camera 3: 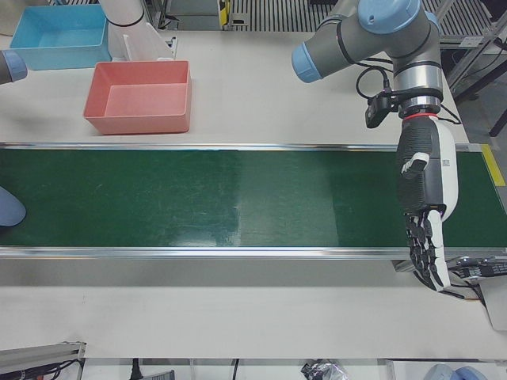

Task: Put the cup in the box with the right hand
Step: 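Close the right hand fingers around the pale blue cup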

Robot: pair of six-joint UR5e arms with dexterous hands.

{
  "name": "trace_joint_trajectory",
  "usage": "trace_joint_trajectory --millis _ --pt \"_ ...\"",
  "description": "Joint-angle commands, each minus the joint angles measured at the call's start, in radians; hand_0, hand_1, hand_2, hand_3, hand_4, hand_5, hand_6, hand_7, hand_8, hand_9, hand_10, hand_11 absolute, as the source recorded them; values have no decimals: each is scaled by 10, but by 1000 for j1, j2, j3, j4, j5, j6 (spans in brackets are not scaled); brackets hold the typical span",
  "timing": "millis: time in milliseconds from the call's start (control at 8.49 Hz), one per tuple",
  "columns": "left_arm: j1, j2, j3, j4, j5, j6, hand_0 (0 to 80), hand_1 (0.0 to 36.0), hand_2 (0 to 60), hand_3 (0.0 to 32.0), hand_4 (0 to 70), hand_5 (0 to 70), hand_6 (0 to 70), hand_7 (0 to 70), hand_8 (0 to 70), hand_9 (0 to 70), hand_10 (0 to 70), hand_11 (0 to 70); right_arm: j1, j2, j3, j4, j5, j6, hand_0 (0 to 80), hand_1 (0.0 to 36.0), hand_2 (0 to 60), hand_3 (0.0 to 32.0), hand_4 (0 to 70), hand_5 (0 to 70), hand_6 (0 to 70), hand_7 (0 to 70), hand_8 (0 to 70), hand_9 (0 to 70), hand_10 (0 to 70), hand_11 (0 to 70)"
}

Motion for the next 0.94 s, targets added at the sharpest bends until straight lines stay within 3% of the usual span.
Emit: trace_joint_trajectory --millis 0,825 --pt "-1 0 0 0 0 0 0 0 0 0 0 0 0 0 0 0 0 0 0 0 2 0 -1 0 463 82 17 100 342 15 59 411 73 151 0 0" --pt "1 0 0 0 0 0 0 0 0 0 0 0 0 0 0 0 0 0 0 -2 -1 0 0 0 463 81 14 96 351 14 60 416 75 154 0 0"
